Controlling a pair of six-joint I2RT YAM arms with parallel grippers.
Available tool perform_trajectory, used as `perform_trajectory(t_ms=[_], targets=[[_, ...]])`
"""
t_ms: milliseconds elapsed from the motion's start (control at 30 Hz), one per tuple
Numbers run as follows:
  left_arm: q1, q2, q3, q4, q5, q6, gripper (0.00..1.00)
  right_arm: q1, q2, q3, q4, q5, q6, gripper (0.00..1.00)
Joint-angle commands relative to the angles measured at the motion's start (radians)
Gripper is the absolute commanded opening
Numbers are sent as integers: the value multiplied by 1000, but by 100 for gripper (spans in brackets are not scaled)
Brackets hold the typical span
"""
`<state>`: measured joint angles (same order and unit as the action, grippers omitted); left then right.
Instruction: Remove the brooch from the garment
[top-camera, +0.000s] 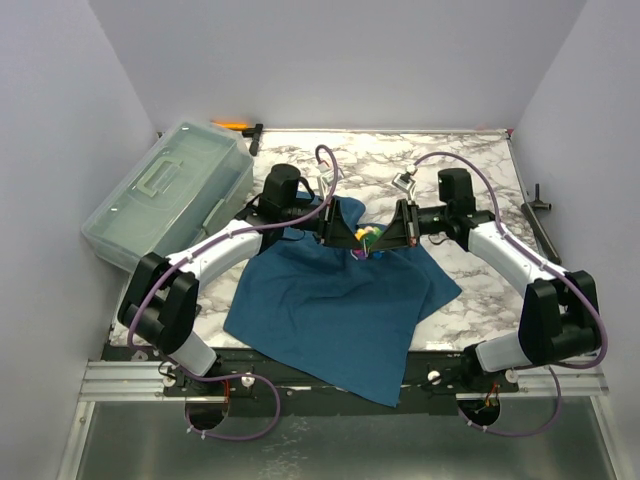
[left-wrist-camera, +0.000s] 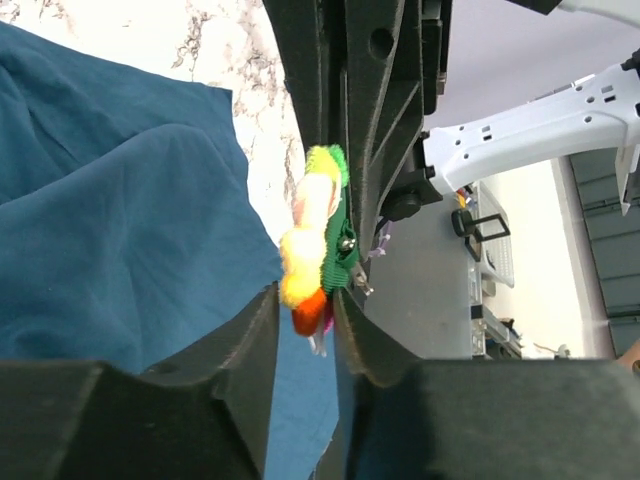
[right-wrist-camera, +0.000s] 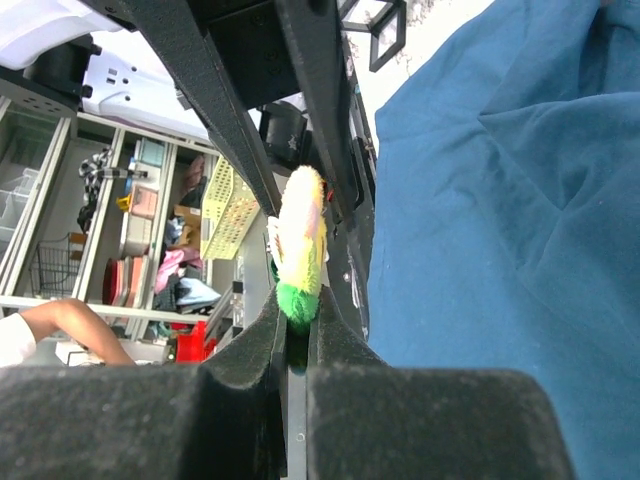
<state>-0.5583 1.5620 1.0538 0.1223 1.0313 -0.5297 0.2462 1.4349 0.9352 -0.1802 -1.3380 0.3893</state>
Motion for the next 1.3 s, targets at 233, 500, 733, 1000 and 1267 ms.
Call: perform_trajectory(t_ms=[233,500,733,1000,1267], targets=[[11,20,15,91,8,-119,0,9,23,19,37,30,56,32],[43,30,17,93,-11,-185,0,10,8,13,28,70,33,39],[43,58,39,94,52,-205,0,8,12,17,56,99,52,42],[41,85,63,93,87,-217,0,8,60,92,-126,98,-94,45],[35,89,73,82,91,-210,0,7,89,130,-210,113,-166,38]])
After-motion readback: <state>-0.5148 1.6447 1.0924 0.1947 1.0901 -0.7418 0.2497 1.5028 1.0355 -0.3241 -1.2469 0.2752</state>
